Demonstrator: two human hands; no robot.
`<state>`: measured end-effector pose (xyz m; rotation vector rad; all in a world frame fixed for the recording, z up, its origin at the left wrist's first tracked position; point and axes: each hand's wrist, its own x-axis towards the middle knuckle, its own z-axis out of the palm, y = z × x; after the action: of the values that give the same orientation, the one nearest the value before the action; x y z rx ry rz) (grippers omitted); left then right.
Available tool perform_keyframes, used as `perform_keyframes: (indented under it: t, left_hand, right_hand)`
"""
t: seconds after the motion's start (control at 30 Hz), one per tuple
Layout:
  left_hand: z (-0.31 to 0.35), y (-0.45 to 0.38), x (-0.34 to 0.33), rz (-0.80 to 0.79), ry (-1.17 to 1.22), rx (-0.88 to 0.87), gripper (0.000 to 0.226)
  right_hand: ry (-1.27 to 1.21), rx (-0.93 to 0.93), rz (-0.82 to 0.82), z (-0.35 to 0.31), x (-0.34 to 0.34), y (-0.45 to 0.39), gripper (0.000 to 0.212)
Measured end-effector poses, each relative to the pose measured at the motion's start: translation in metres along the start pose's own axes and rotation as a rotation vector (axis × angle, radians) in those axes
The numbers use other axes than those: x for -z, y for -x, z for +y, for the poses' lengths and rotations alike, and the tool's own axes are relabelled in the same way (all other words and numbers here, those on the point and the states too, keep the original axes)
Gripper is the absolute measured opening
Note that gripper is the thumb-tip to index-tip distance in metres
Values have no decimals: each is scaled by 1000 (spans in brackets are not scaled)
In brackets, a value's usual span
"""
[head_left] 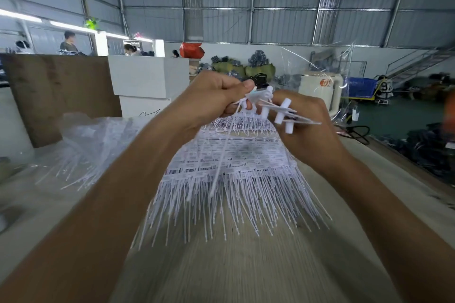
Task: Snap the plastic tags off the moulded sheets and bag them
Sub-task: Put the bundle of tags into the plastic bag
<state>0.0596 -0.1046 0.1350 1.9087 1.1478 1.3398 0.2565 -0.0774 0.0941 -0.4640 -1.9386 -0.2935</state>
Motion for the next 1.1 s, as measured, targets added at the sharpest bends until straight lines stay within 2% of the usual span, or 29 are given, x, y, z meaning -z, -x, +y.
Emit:
perform_keyframes:
  t: [0.1, 0.23, 0.33, 0.4, 0.5, 0.67, 0.83, 0.93, 1.0, 1.1]
  left_hand:
    - [3, 1, 1, 51, -54, -58, 34]
    - [4, 3, -3, -4, -65, -85, 31]
    - [6, 4, -2, -47, -61, -109, 14]
    - [8, 6, 0, -89, -77, -131, 12]
    - [9, 8, 2, -127, -97, -127, 23]
    - [5, 7, 1, -111, -139, -23, 22]
    - [2, 6, 0, -142, -159, -14, 22]
    - [6, 9, -5, -188, -169, -39, 23]
    - [10, 12, -10, -222, -252, -57, 23]
    - [18, 18, -12, -344, -297, -68, 22]
  right_hand:
    - [-16, -111, -38, -3, -6, 4, 13]
    - [-19, -314, -75, -12, -12, 4, 40]
    - [-105, -406, -74, -5, -11, 4, 51]
    - [-206, -468, -46, -2, -9, 5, 45]
    - [-287, -564, -78, 0, -8, 6, 43]
    - [-297, -673, -79, 1, -9, 4, 53]
    - [-302, -733, -12, 1, -7, 2, 47]
    - [-413, -809, -84, 4, -7, 4, 50]
    - [-526, -933, -129, 11, -13, 9, 53]
    - [-622, -1230, 47, 35, -12, 23, 38]
